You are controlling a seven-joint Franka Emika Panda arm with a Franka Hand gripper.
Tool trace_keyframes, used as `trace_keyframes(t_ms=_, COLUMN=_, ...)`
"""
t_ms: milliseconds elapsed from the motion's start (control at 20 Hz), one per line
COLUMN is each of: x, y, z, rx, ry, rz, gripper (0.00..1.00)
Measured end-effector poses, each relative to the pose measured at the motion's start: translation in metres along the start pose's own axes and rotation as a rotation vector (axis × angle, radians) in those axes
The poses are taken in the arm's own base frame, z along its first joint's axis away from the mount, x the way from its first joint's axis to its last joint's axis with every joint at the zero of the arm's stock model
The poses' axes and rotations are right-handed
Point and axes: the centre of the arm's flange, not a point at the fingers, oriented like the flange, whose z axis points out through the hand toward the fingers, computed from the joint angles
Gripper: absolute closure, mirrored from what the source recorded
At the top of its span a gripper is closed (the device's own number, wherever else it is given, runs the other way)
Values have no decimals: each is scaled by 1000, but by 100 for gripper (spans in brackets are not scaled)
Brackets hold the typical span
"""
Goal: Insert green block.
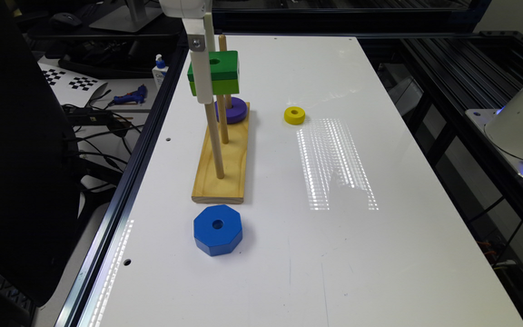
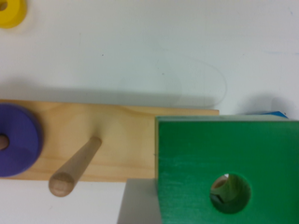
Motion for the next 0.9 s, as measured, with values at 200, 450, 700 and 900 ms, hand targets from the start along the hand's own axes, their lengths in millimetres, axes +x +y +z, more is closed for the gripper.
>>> trace_keyframes(t_ms=200, x=1, y=0, z=6, rx=-3, ry=-2, rz=1, gripper=100)
trace_keyframes(t_ms=450, x=1, y=0, z=6, rx=-3, ry=-2, rz=1, gripper=100)
trace_keyframes(t_ms=700, x=1, y=0, z=6, rx=-3, ry=-2, rz=1, gripper=100)
trace_keyframes(t_ms=900, x=1, y=0, z=6, rx=-3, ry=-2, rz=1, gripper=100)
